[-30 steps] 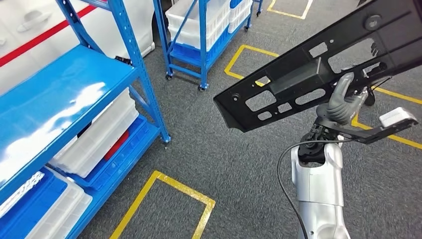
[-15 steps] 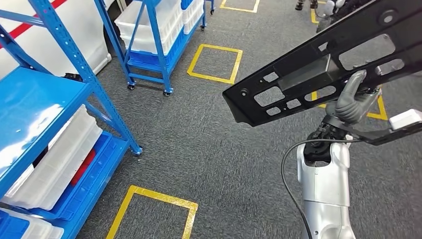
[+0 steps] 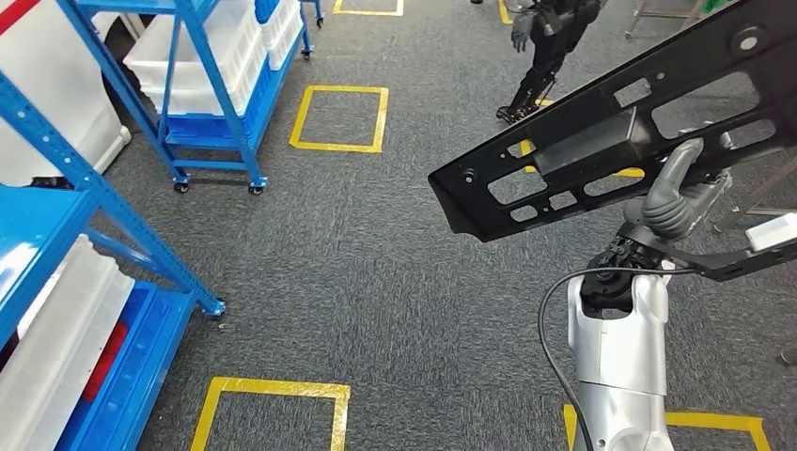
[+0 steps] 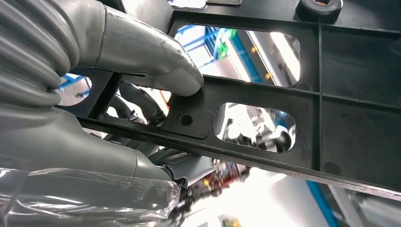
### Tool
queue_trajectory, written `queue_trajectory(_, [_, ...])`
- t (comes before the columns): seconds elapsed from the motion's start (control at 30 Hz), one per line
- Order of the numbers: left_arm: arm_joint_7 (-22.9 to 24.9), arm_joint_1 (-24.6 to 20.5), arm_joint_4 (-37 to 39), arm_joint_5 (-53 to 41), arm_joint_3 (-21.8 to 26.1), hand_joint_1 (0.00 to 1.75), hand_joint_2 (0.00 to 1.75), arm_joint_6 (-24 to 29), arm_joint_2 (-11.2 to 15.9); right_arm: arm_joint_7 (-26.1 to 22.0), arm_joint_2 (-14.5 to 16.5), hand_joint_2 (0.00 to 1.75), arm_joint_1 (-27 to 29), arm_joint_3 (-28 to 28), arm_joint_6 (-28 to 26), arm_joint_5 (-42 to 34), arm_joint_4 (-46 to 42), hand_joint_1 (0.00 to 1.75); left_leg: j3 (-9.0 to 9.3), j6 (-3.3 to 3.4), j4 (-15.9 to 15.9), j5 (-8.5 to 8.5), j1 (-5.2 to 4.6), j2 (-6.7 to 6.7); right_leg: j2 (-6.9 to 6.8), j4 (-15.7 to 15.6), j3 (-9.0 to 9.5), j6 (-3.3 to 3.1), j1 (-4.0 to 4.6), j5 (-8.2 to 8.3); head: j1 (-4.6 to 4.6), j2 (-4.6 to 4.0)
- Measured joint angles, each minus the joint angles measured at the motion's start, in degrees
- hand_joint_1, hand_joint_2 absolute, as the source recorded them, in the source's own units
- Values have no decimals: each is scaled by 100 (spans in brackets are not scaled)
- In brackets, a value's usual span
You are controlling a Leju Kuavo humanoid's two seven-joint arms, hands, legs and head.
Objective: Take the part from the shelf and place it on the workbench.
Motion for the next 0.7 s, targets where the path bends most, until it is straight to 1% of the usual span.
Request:
queue_trajectory(0.03, [-1, -2, 1, 0, -2, 0, 175, -2, 4, 2, -8, 175, 10, -5, 8, -5, -1, 175, 20, -34, 3, -26, -8, 66, 42, -18, 2, -46, 30, -21, -1, 0])
queue_trajectory(0.07, [-2, -7, 1, 0, -3, 0, 175, -4, 4, 3, -15, 175, 23, -14, 13, -8, -5, 175, 48, -68, -1, -45, -2, 136, 134, -21, 0, -88, 33, -20, -3, 0])
queue_trajectory(0.1, [-2, -14, 0, 0, -5, 0, 175, -5, 6, 3, -22, 175, 36, -23, 16, -9, -16, 175, 65, -103, 15, -79, 13, 152, 209, -32, 10, -124, 29, -17, -3, 0])
queue_trajectory(0.13, [-3, -23, 0, 0, -6, 0, 175, -7, 8, 1, -27, 175, 39, -31, 20, -9, -31, 175, 52, -133, 94, -150, 32, 56, 282, -46, 24, -162, 20, -10, -3, 0])
queue_trajectory(0.17, [-3, -29, 0, 0, -7, 0, 175, -8, 10, 0, -30, 175, 37, -38, 24, -9, -45, 175, -19, -154, 288, -279, 51, -100, 348, -60, 38, -200, 6, -2, -3, 0])
queue_trajectory(0.2, [-4, -31, 0, 0, -7, 0, 175, -9, 12, -1, -31, 175, 37, -40, 27, -10, -56, 175, -156, -167, 599, -454, 66, -292, 412, -68, 49, -230, -3, 1, -3, 0])
queue_trajectory(0.23, [-4, -24, 0, 0, -7, 0, 175, -9, 13, -2, -32, 175, 36, -41, 30, -10, -60, 175, -345, -171, 1001, -647, 72, -452, 484, -68, 50, -254, 2, -1, -3, 0])
queue_trajectory(0.27, [-4, -12, 0, 0, -7, 0, 175, -9, 14, -1, -32, 175, 44, -43, 31, -10, -60, 175, -544, -170, 1394, -797, 74, -521, 564, -62, 48, -267, 11, -2, -3, 0])
queue_trajectory(0.3, [-3, 1, 1, 0, -7, 0, 175, -9, 14, 1, -32, 175, 56, -44, 31, -11, -59, 175, -688, -167, 1656, -851, 73, -547, 655, -54, 47, -273, 20, -4, -3, 0])
queue_trajectory(0.33, [-3, 10, 1, 0, -7, 0, 175, -9, 15, 3, -31, 175, 65, -44, 31, -11, -59, 175, -743, -156, 1714, -789, 73, -559, 750, -42, 45, -273, 27, -6, -3, 0])
queue_trajectory(0.37, [-3, 11, 1, 0, -7, 0, 175, -9, 17, 5, -31, 175, 71, -45, 32, -11, -60, 175, -695, -138, 1543, -619, 72, -577, 842, -30, 46, -270, 31, -9, -3, 0])
queue_trajectory(0.4, [-3, 7, 1, 0, -7, 0, 175, -9, 21, 7, -30, 175, 73, -45, 32, -11, -60, 175, -558, -115, 1182, -378, 73, -641, 927, -18, 46, -264, 30, -13, -3, 0])
queue_trajectory(0.43, [-3, 3, 1, 1, -7, 0, 175, -9, 28, 7, -30, 175, 74, -45, 36, -12, -60, 175, -403, -88, 780, -179, 76, -784, 1006, -3, 41, -249, 33, -17, -3, 0])
queue_trajectory(0.47, [-2, 1, 1, 5, -7, 0, 175, -9, 33, 7, -31, 175, 73, -45, 46, -12, -58, 175, -267, -70, 441, -45, 84, -912, 1080, 11, 27, -227, 31, -16, -3, 0])
queue_trajectory(0.5, [2, 2, 1, 11, -7, 0, 175, -9, 37, 7, -31, 175, 72, -45, 57, -15, -55, 175, -181, -54, 223, 18, 82, -1013, 1147, 19, 6, -196, 20, -8, -3, 0])
queue_trajectory(0.53, [8, 2, 1, 21, -7, 0, 175, -9, 40, 6, -32, 175, 72, -45, 71, -22, -50, 175, -149, -40, 144, 14, 75, -1057, 1212, 18, -18, -157, 5, 7, -3, 0])
queue_trajectory(0.57, [16, 1, 1, 38, -6, 0, 175, -8, 39, 4, -36, 175, 72, -45, 84, -32, -41, 175, -134, -23, 114, 22, 65, -998, 1284, 4, -37, -113, -14, 29, -3, 0])
queue_trajectory(0.6, [28, -5, 0, 59, -5, 0, 175, -4, 32, 0, -39, 175, 70, -45, 94, -42, -28, 175, -123, 10, 82, 48, 67, -926, 1313, -4, -52, -76, -31, 40, -3, 0])
queue_trajectory(0.63, [39, -13, 0, 85, -4, 0, 175, 3, 27, -7, -43, 175, 57, -45, 99, -43, -11, 175, -105, 46, 37, 78, 73, -857, 1228, 25, -75, -47, -24, 18, -3, 0])
queue_trajectory(0.67, [51, -20, 0, 113, -2, 0, 175, 9, 22, -14, -46, 175, 23, -43, 89, -28, 13, 175, -89, 80, -11, 108, 79, -780, 1074, 147, -140, -26, -11, -68, -1, 0])
queue_trajectory(0.7, [69, -19, -1, 137, 0, 0, 175, 15, 19, -19, -39, 175, -21, -29, 62, 2, 43, 175, -78, 104, -46, 131, 82, -708, 872, 383, -253, -17, -1, -210, 1, 0])
